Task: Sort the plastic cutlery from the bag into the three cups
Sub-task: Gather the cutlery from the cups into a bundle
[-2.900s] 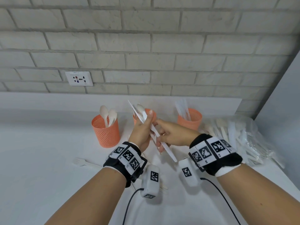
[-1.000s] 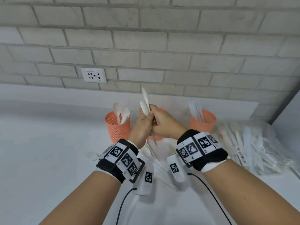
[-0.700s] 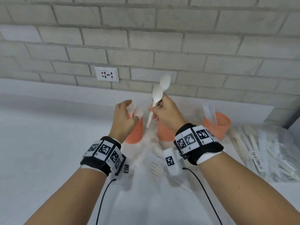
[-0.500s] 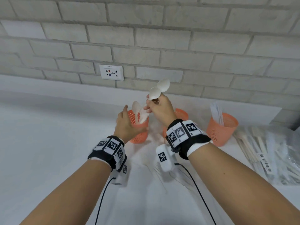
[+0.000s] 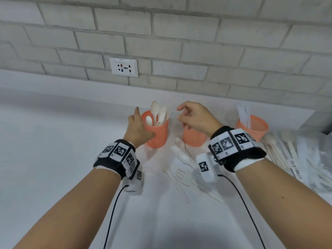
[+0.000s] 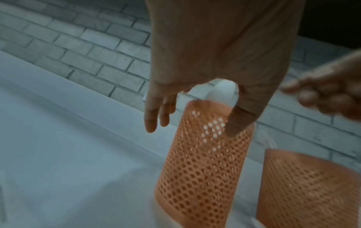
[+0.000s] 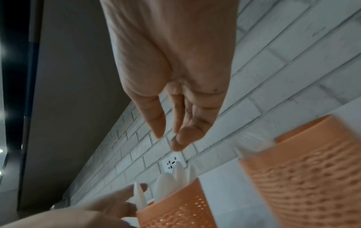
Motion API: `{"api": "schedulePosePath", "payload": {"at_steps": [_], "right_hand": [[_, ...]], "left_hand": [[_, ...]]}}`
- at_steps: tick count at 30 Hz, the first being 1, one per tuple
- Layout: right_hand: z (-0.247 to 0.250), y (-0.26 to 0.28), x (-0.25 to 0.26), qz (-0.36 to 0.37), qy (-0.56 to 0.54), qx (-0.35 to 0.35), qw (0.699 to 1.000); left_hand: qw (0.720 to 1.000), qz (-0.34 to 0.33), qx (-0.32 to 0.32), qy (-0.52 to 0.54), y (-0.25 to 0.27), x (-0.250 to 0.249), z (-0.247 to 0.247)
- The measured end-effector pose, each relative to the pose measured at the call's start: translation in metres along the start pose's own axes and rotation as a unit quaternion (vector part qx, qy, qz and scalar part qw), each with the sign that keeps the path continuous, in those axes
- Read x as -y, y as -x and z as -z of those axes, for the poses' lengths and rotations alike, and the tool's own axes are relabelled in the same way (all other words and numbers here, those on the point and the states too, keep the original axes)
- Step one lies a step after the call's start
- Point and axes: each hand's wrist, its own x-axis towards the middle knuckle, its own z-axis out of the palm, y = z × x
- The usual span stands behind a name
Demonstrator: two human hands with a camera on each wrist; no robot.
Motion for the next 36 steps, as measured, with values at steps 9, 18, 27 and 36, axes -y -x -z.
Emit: {"api": "schedulePosePath", "payload": {"at_steps": [9, 18, 27, 36], "right_hand": [[-0.004, 0.077, -0.043, -0.160, 0.356, 0.265, 0.882], [-0.034, 0.094, -0.039, -0.192, 0.325, 0.252, 0.891], [-0.048, 0.105, -0.041, -0.180, 0.385, 0.238, 0.873], [-0.037, 0.124, -0.048, -0.191, 0.372, 0.248, 0.874]], "left_hand": [[0.908, 0.098, 0.186, -0.361, 0.046, 0.023, 0.002], [0.919, 0.101, 0.201, -0.324, 0.081, 0.003, -0.026], [0.909, 0.034, 0.194, -0.369, 0.101, -0.022, -0.073], [0.918, 0.064, 0.196, -0.340, 0.108, -0.024, -0.071]]}}
